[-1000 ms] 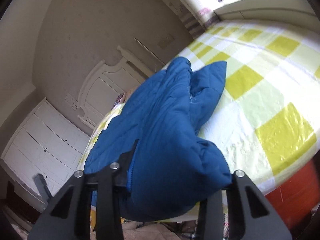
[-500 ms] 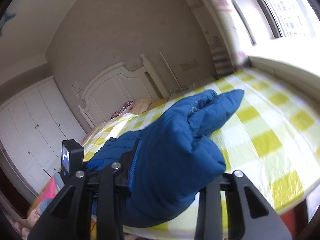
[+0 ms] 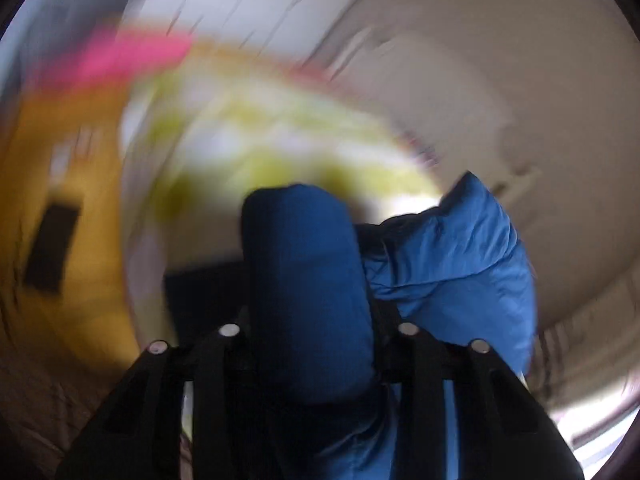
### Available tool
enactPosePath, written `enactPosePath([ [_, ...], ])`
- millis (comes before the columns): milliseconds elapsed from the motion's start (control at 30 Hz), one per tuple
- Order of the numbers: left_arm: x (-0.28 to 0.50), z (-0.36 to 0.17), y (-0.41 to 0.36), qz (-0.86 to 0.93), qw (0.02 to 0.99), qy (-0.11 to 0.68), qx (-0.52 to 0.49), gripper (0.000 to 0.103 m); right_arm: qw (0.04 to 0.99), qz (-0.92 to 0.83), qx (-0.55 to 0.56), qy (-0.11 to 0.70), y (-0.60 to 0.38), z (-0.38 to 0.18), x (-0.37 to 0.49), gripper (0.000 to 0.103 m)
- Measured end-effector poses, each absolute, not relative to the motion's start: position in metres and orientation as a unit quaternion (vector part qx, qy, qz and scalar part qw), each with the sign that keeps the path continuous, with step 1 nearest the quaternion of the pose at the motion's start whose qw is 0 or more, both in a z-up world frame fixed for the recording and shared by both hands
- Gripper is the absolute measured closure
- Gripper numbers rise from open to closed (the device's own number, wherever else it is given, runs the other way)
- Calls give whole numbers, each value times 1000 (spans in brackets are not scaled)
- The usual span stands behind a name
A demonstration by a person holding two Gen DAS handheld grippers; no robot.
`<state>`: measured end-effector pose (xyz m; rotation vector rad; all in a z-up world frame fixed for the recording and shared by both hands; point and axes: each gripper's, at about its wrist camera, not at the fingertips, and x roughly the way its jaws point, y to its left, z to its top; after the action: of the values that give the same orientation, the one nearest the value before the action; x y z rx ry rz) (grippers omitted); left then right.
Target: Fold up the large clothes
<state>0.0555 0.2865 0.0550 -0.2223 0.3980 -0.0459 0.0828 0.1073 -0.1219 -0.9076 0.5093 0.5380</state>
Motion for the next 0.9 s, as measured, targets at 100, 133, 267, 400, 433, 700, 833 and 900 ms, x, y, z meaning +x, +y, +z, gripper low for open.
enactPosePath([
  [100,61,45,273,-62,970,222,-78,4,818,211,-495,202,126,-149,80,52],
  [133,64,43,267,-76,969,226,-68,4,824,220,-478,211,123,-144,83,50],
  [267,102,49,199,-178,953,244,-18,4,826,216,-479,203,124,-146,80,48],
  [400,159,50,117,-231,925,292,72,4,827,217,-479,197,124,-151,71,47],
  [433,172,46,101,-232,919,304,90,4,828,219,-478,196,123,-151,70,46],
  [700,242,-60,98,-173,898,376,148,4,828,256,-467,176,106,-143,48,31],
  [833,238,-72,122,-150,917,356,95,4,842,354,-367,179,64,-102,21,33],
  [900,235,-74,126,-145,924,346,80,4,869,360,-298,163,29,-71,20,34],
])
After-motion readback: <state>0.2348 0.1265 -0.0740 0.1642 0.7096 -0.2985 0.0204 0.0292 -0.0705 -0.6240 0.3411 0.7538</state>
